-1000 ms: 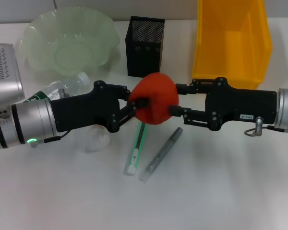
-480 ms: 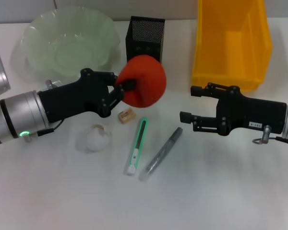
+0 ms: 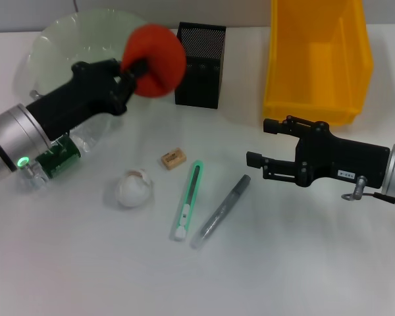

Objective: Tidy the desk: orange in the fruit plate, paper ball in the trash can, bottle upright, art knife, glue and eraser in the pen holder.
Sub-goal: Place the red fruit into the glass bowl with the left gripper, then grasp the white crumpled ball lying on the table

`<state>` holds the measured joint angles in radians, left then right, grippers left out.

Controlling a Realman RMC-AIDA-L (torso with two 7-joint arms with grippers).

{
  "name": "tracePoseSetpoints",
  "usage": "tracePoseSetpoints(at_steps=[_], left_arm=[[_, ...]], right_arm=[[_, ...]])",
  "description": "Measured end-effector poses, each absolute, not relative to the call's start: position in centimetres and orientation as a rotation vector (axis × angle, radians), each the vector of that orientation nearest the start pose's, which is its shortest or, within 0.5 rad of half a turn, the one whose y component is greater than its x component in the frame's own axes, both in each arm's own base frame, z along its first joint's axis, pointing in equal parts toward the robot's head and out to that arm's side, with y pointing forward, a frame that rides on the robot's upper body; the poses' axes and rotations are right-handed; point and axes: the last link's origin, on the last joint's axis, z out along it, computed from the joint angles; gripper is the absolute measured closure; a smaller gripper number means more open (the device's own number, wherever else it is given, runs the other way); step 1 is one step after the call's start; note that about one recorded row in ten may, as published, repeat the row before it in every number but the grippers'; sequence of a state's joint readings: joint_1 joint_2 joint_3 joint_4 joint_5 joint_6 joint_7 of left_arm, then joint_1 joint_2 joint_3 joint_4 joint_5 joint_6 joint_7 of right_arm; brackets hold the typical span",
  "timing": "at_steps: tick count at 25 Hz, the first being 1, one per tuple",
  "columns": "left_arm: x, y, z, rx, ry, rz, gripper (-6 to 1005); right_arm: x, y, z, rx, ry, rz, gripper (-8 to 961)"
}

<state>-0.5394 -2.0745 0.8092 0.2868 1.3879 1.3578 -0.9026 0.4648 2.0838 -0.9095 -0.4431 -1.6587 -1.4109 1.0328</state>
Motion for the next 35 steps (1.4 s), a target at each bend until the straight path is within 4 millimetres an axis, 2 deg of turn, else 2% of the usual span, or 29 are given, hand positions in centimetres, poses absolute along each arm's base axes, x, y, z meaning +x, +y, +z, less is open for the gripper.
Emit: tracePoseSetpoints(at_steps=[2,7,12,17,24,35], left_arm=[[-27.0,35.8,-1.9,-2.168,-0.579,-0.972,934],[-28.0,37.1,-1.2,-2.045,-0.667,-0.936,908],[-28.7,38.8,-0.8,-1.948,-0.738,-0.87,881],[-28.9,39.6,-0.9,-1.911,-0.745,-0.814,855],[-29.1,40.0,-0.9,-1.862,-0.741,-0.797,819],[-28.8,40.0,-1.0,-1.875,-0.735,-0.806,630]], right_arm=[[27.2,31.1,-4.1,-2.614,0.466,0.806,169],[27.3,31.0,-4.2,-2.614,0.461,0.805,169],[27.4,30.9,-4.4,-2.615,0.468,0.806,169],[27.3,31.0,-4.2,-2.605,0.469,0.816,169],[27.3,31.1,-4.2,-2.6,0.469,0.821,169],[27.3,31.2,-4.0,-2.588,0.471,0.823,169]])
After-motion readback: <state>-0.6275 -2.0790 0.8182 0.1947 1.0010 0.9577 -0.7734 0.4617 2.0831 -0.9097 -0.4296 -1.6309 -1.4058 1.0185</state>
